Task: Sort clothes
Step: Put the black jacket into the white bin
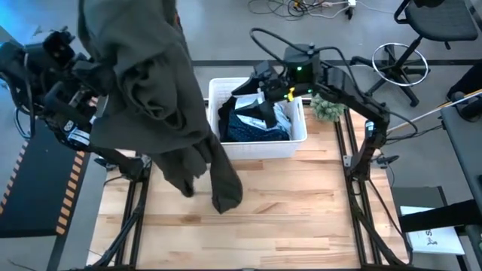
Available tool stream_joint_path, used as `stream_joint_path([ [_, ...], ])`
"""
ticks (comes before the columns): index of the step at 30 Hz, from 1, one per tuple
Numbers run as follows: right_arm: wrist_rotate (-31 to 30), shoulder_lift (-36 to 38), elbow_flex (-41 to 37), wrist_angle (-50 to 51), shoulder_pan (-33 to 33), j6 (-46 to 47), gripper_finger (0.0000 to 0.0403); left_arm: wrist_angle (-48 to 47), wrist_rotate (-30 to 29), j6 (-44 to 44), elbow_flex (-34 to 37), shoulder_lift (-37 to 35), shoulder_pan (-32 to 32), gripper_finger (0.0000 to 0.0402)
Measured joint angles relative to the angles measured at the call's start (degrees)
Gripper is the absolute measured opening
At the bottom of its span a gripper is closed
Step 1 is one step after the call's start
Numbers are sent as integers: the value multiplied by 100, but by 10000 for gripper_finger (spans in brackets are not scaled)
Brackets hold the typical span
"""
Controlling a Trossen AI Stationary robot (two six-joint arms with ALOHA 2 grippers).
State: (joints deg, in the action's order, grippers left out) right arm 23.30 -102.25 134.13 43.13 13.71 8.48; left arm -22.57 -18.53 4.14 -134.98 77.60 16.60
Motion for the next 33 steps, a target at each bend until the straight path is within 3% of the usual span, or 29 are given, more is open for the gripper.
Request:
stream_joint_path([
  [5, 383, -260, -1, -669, -111, 406, 325, 312, 4, -403, 2, -9, -22, 46],
  [15, 364, -885, 0, -2160, -309, 832, 325, 690, 5, -841, 2, -13, -87, 46],
  [21, 234, -1394, 0, -2327, -309, 985, 325, 859, 160, -948, 0, -40, -85, 46],
  [27, 472, -1744, 0, -2478, -365, 1170, 319, 850, 161, -970, 0, -102, -87, 46],
  [30, 260, -1799, 0, -2372, -364, 1203, 280, 822, 161, -970, 0, -133, -87, 46],
  [33, -88, -1754, 0, -2328, -355, 961, 188, 816, 259, -973, 0, -174, -87, 46],
])
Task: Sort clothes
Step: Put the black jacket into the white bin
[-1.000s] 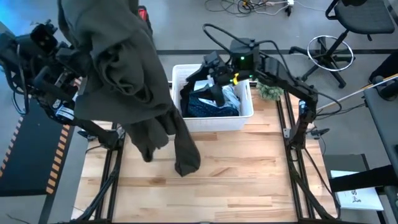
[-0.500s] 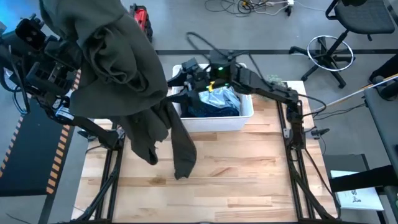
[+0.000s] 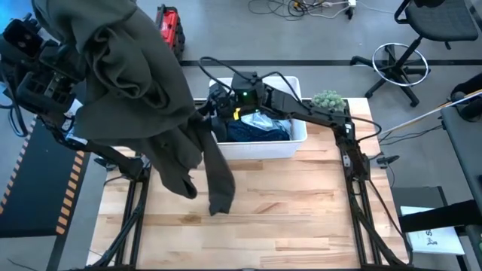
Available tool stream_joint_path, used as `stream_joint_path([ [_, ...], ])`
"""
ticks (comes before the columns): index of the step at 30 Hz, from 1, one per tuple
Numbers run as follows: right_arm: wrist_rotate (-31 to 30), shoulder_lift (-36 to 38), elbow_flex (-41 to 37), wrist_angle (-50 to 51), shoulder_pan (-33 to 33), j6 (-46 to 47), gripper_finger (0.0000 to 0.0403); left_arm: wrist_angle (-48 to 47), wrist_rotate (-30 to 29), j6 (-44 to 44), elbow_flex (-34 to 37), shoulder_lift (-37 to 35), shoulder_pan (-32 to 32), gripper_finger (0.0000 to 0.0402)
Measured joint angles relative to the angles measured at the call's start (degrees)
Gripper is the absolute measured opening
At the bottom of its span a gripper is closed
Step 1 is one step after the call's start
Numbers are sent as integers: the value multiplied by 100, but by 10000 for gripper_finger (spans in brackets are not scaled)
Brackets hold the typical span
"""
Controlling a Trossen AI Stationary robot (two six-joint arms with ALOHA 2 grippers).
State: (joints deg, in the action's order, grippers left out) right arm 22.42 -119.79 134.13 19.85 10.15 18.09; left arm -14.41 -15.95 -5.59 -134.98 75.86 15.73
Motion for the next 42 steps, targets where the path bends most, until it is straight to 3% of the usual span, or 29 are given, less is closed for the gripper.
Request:
stream_joint_path([
  [3, -13, 84, 1, -46, 28, -117, 56, 41, 50, -107, 0, -31, 0, 46],
  [5, -19, 117, 4, -52, 45, -186, 19, 54, 53, -217, 0, -46, 0, 46],
  [12, -284, 444, 74, 78, 133, -167, 4, 65, 53, -474, 0, -14, 0, 46],
  [20, -1429, 1252, 87, -12, 288, -563, 1, 446, 2, -1099, -7, 146, -95, 46],
  [29, -2507, 1930, 90, -301, 604, -1234, 1, 1006, -66, -1475, -2, 562, -985, 46],
  [35, -2710, 2043, 90, -609, 911, -1522, 0, 1599, 747, -1087, -2, 883, -1999, 46],
  [42, -2850, 2070, 87, -911, 1290, -1773, 0, 2507, 1908, 709, 0, 1436, -3332, 46],
])
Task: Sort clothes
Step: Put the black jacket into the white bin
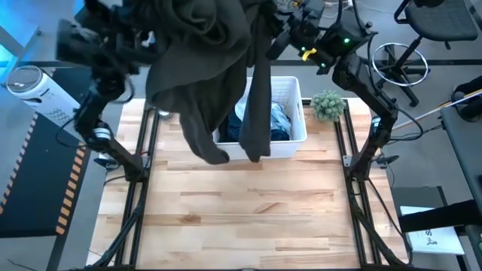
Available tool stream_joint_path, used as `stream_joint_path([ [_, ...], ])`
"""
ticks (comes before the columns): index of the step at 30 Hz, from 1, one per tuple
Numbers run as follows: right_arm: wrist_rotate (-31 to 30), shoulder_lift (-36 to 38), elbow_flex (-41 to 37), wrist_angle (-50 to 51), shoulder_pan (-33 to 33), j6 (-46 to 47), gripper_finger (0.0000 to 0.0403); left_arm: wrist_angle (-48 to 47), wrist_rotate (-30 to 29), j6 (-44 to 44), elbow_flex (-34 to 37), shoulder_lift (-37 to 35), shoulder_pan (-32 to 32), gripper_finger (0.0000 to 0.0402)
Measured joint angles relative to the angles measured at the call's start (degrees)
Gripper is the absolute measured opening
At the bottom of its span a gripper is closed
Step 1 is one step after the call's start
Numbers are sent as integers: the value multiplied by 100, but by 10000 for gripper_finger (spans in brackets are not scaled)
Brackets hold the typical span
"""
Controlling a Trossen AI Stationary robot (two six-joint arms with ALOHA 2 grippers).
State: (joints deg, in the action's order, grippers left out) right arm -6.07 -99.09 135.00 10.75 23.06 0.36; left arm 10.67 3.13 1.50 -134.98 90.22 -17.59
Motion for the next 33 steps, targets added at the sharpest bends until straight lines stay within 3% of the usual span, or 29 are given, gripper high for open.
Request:
stream_joint_path([
  [8, -62, 104, 0, -339, 510, -135, 0, 1402, 428, 1432, -1, 568, -695, 46],
  [19, -160, 239, 0, -611, 1109, -501, 0, 2347, 511, 1449, 0, 854, -752, 46],
  [33, -156, 475, -2, -968, 1492, -590, 0, 2637, 441, 1785, -2, 1070, -749, 46],
])
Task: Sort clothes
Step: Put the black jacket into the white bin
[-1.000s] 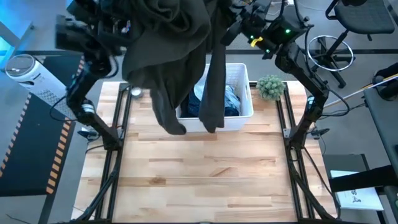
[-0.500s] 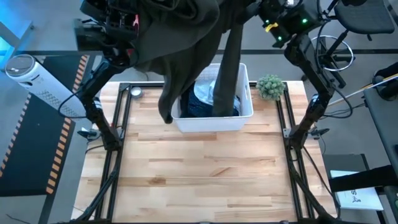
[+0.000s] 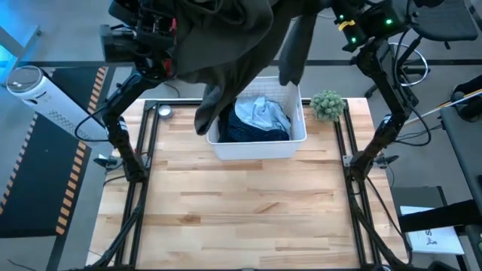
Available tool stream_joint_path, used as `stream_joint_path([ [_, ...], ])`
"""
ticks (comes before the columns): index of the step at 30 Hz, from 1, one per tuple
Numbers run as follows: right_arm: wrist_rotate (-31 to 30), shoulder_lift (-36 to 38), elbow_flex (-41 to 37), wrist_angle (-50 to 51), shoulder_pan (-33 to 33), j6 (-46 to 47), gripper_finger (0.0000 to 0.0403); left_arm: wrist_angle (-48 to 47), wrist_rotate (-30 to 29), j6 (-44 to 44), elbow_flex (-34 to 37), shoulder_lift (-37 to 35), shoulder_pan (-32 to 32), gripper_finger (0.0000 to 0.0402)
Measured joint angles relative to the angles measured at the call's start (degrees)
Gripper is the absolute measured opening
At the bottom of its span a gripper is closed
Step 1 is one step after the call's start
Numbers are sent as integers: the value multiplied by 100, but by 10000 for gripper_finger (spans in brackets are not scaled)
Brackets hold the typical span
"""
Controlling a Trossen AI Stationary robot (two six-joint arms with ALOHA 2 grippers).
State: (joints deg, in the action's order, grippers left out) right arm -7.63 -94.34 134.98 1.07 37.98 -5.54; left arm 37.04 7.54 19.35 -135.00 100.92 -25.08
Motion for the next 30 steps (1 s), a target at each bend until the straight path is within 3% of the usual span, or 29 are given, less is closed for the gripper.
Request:
stream_joint_path([
  [10, 10, 128, -1, -12, -7, 0, 0, -58, -6, 320, 2, 171, 33, 46],
  [18, 336, 21, -1, 211, -4, 232, 0, -830, 55, 258, 13, 186, 33, 46],
  [26, 642, -169, 2, 168, -7, 747, 0, -860, 220, 705, 6, 437, 33, 46],
  [30, 662, -221, 0, 729, -7, 714, 0, -1066, 380, 752, 11, 457, 33, 46],
])
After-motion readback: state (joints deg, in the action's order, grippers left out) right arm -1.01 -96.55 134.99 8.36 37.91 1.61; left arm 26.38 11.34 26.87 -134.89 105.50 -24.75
